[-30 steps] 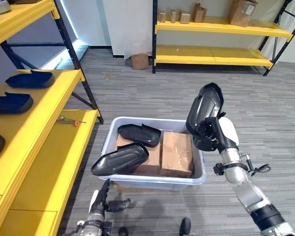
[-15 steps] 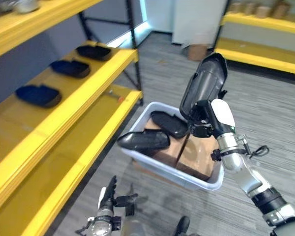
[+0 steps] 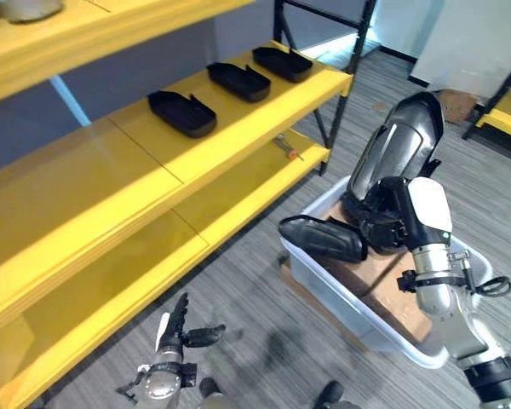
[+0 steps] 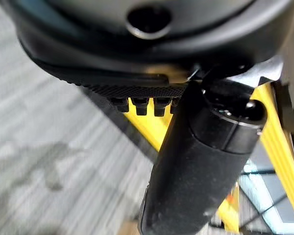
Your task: Move parts from the plastic box to the shelf.
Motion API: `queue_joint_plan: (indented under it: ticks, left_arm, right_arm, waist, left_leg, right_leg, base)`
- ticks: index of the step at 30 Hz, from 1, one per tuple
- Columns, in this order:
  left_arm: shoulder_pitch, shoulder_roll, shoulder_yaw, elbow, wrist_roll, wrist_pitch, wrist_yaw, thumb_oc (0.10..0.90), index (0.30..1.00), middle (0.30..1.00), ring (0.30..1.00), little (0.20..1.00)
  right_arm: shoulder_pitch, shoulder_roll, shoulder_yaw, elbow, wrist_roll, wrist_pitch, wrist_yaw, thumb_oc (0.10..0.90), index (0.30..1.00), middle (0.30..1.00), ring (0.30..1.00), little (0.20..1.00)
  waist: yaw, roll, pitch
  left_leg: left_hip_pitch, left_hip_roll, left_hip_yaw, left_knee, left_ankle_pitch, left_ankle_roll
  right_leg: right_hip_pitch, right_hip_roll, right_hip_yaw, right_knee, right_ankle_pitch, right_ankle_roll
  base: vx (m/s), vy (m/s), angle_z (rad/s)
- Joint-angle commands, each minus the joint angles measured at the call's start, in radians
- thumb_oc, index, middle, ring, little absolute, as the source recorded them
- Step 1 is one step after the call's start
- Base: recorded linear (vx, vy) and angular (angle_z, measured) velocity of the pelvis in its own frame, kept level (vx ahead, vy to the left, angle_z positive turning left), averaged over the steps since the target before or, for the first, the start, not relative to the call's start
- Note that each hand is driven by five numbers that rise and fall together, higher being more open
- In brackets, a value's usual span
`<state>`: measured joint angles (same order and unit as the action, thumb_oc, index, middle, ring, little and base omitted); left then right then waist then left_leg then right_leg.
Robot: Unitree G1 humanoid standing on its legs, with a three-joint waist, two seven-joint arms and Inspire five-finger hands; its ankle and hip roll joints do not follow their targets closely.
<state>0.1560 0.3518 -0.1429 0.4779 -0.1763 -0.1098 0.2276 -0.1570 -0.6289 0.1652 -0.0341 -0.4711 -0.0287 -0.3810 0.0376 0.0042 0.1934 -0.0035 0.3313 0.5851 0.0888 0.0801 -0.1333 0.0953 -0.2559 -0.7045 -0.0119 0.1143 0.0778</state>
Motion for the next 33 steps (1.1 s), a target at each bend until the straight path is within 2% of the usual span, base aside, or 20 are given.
queue_joint_plan:
  ticks: [1,2,3,4,11,15,18,19,21,22,23,24,25,26,27,29,30,31,32,33]
  left_arm:
    - [0.007,0.053,0.028,-0.096,0.077,-0.062,-0.002,0.900,1.000,1.000,1.000,1.000]
    - [0.006,0.061,0.034,-0.100,0.091,-0.059,-0.004,0.900,1.000,1.000,1.000,1.000]
    - [0.008,0.066,0.039,-0.103,0.099,-0.059,-0.005,0.900,1.000,1.000,1.000,1.000]
    - [0.014,0.071,0.049,-0.113,0.107,-0.056,-0.004,0.900,1.000,1.000,1.000,1.000]
    - [0.038,0.072,0.068,-0.126,0.127,-0.056,-0.005,0.900,1.000,1.000,1.000,1.000]
    - [0.058,0.068,0.084,-0.138,0.126,-0.055,-0.004,0.900,1.000,1.000,1.000,1.000]
    - [0.063,0.081,0.095,-0.150,0.133,-0.053,-0.001,0.900,1.000,1.000,1.000,1.000]
    - [0.063,0.081,0.095,-0.150,0.133,-0.053,0.000,0.900,1.000,1.000,1.000,1.000]
    - [0.059,0.090,0.094,-0.145,0.133,-0.051,0.005,0.900,1.000,1.000,1.000,1.000]
    - [0.042,0.101,0.080,-0.121,0.131,-0.052,0.010,0.900,1.000,1.000,1.000,1.000]
    - [0.024,0.103,0.074,-0.111,0.128,-0.055,0.012,0.900,1.000,1.000,1.000,1.000]
    - [-0.008,0.106,0.064,-0.078,0.136,-0.057,0.015,0.900,1.000,1.000,1.000,1.000]
    - [-0.021,0.105,0.057,-0.082,0.144,-0.057,0.015,0.900,1.000,1.000,1.000,1.000]
    - [-0.036,0.102,0.050,-0.078,0.149,-0.057,0.014,0.900,1.000,1.000,1.000,1.000]
    - [-0.038,0.101,0.048,-0.077,0.149,-0.058,0.014,0.900,1.000,1.000,1.000,1.000]
    - [-0.062,0.095,0.034,-0.060,0.166,-0.059,0.011,0.900,1.000,1.000,1.000,1.000]
    - [-0.079,0.099,0.030,-0.058,0.175,-0.061,0.010,0.900,1.000,1.000,1.000,1.000]
    - [-0.090,0.105,0.025,-0.059,0.191,-0.063,0.014,0.900,1.000,1.000,1.000,1.000]
    - [-0.090,0.105,0.024,-0.058,0.191,-0.063,0.014,0.900,1.000,1.000,1.000,1.000]
    - [-0.095,0.104,0.018,-0.062,0.203,-0.062,0.009,0.900,1.000,1.000,1.000,1.000]
  right_arm:
    - [-0.104,-0.033,-0.091,-0.110,-0.068,-0.062,-0.082,0.400,0.300,0.300,0.300,0.300]
    - [-0.101,-0.024,-0.096,-0.119,-0.074,-0.060,-0.076,0.400,0.300,0.300,0.300,0.300]
    - [-0.100,-0.023,-0.095,-0.116,-0.078,-0.058,-0.073,0.400,0.300,0.300,0.300,0.300]
    - [-0.103,-0.014,-0.094,-0.119,-0.083,-0.055,-0.064,0.400,0.300,0.300,0.300,0.300]
    - [-0.162,0.015,-0.039,-0.101,-0.104,-0.043,-0.037,0.400,0.300,0.300,0.300,0.300]
    - [-0.205,0.036,0.001,-0.081,-0.111,-0.036,-0.019,0.400,0.300,0.300,0.300,0.300]
    - [-0.216,0.051,0.024,-0.064,-0.121,-0.026,-0.005,0.400,0.300,0.300,0.300,0.300]
    - [-0.217,0.051,0.025,-0.063,-0.122,-0.026,-0.005,0.400,0.300,0.300,0.300,0.300]
    - [-0.205,0.053,0.024,-0.064,-0.123,-0.028,0.007,0.400,0.300,0.300,0.300,0.300]
    - [-0.186,0.047,0.017,-0.067,-0.110,-0.039,0.016,0.400,0.300,0.300,0.300,0.300]
    - [-0.178,0.041,0.009,-0.070,-0.101,-0.041,0.015,0.400,0.300,0.300,0.300,0.300]
    - [-0.157,0.030,-0.009,-0.075,-0.088,-0.049,0.006,0.400,0.300,0.300,0.300,0.300]
    - [-0.140,0.025,-0.021,-0.087,-0.086,-0.053,0.002,0.400,0.300,0.300,0.300,0.300]
    - [-0.122,0.022,-0.036,-0.097,-0.083,-0.054,-0.001,0.400,0.300,0.300,0.300,0.300]
    - [-0.120,0.021,-0.038,-0.099,-0.083,-0.054,0.000,0.400,0.300,0.300,0.300,0.300]
    - [-0.078,0.021,-0.071,-0.118,-0.085,-0.057,-0.005,0.400,0.300,0.300,0.300,0.300]
    - [-0.075,0.026,-0.076,-0.130,-0.091,-0.059,-0.010,0.400,0.300,0.300,0.300,0.300]
    - [-0.068,0.031,-0.076,-0.131,-0.106,-0.052,-0.017,0.400,0.300,0.300,0.300,0.300]
    - [-0.068,0.032,-0.076,-0.130,-0.107,-0.052,-0.018,0.400,0.300,0.300,0.300,0.300]
    - [-0.060,0.026,-0.085,-0.130,-0.124,-0.046,-0.014,0.400,0.300,0.300,0.300,0.300]
  waist:
    - [0.016,-0.041,-0.100]
    - [0.023,-0.053,-0.103]
    - [0.028,-0.058,-0.104]
    - [0.034,-0.070,-0.109]
    - [0.055,-0.103,-0.121]
    - [0.064,-0.116,-0.118]
    - [0.067,-0.124,-0.102]
    - [0.066,-0.125,-0.102]
    - [0.045,-0.130,-0.093]
    - [-0.010,-0.126,-0.079]
    - [-0.020,-0.115,-0.074]
    - [-0.042,-0.093,-0.058]
    - [-0.060,-0.087,-0.045]
    - [-0.077,-0.083,-0.040]
    - [-0.077,-0.081,-0.040]
    - [-0.115,-0.082,-0.029]
    - [-0.123,-0.085,-0.021]
    - [-0.118,-0.093,-0.021]
    - [-0.121,-0.093,-0.020]
    - [-0.123,-0.101,-0.022]
  left_leg:
    - [-0.001,0.081,-0.034,-0.008,0.080,-0.035]
    - [-0.008,0.046,-0.048,-0.022,0.065,-0.020]
    - [-0.010,0.031,-0.055,-0.030,0.059,-0.014]
    - [-0.015,-0.009,-0.068,-0.061,0.051,0.004]
    - [-0.007,-0.135,-0.110,-0.127,-0.001,0.068]
    - [0.006,-0.191,-0.118,-0.141,-0.037,0.105]
    - [0.005,-0.239,-0.162,-0.158,-0.058,0.136]
    - [0.005,-0.242,-0.161,-0.159,-0.058,0.138]
    - [0.016,-0.269,-0.187,-0.173,-0.079,0.159]
    - [0.025,-0.282,-0.232,-0.176,-0.097,0.167]
    - [0.027,-0.278,-0.242,-0.176,-0.098,0.166]
    - [0.046,-0.277,-0.264,-0.176,-0.104,0.164]
    - [0.045,-0.278,-0.260,-0.176,-0.093,0.166]
    - [0.052,-0.279,-0.280,-0.176,-0.097,0.161]
    - [0.052,-0.278,-0.280,-0.176,-0.097,0.161]
    - [0.066,-0.283,-0.307,-0.176,-0.109,0.150]
    - [0.075,-0.277,-0.315,-0.176,-0.118,0.138]
    - [0.086,-0.270,-0.313,-0.176,-0.123,0.125]
    - [0.086,-0.270,-0.317,-0.176,-0.123,0.125]
    - [0.105,-0.271,-0.320,-0.176,-0.133,0.116]
  right_leg:
    - [0.056,-0.045,-0.033,0.061,-0.109,0.049]
    - [0.062,-0.075,-0.052,0.069,-0.086,0.071]
    - [0.063,-0.084,-0.056,0.071,-0.076,0.078]
    - [0.068,-0.110,-0.079,0.065,-0.047,0.097]
    - [0.074,-0.184,-0.099,0.061,0.052,0.164]
    - [0.063,-0.232,-0.079,0.086,0.090,0.173]
    - [0.051,-0.271,-0.037,0.151,0.130,0.181]
    - [0.050,-0.275,-0.038,0.154,0.130,0.182]
    - [0.006,-0.274,0.060,0.233,0.128,0.177]
    - [-0.078,-0.189,0.276,0.272,0.082,0.155]
    - [-0.136,-0.142,0.352,0.296,0.041,0.133]
    - [-0.213,-0.081,0.424,0.324,-0.024,0.103]
    - [-0.250,-0.067,0.445,0.290,-0.022,0.082]
    - [-0.273,-0.057,0.478,0.256,-0.012,0.083]
    - [-0.271,-0.056,0.477,0.254,-0.010,0.084]
    - [-0.317,-0.028,0.585,0.123,0.038,0.103]
    - [-0.355,-0.047,0.608,0.047,0.081,0.122]
    - [-0.358,-0.082,0.574,-0.019,0.102,0.144]
    - [-0.347,-0.082,0.567,-0.035,0.110,0.145]
    - [-0.356,-0.103,0.561,-0.067,0.139,0.163]
  base:
    - [0.04,0.288,0.56]
    - [0.04,0.245,0.57]
    - [0.03,0.318,0.76]
    - [0.01,0.233,0.61]
    - [0.04,0.208,0.33]
    - [0.04,0.179,0.05]
    - [0.05,0.216,0.17]
    - [0.07,0.206,0.35]
    - [0.11,0.193,0.51]
    - [0.17,0.224,0.61]
    - [0.24,0.253,1.06]
    - [0.12,0.131,0.98]
    - [0.13,0.061,0.79]
    - [0.03,-0.020,0.23]
    - [0.11,-0.038,0.57]
    - [0.16,-0.093,0.78]
    - [0.22,-0.179,0.58]
    - [0.17,-0.141,0.49]
    - [0.22,-0.183,0.47]
    - [0.26,-0.195,0.40]
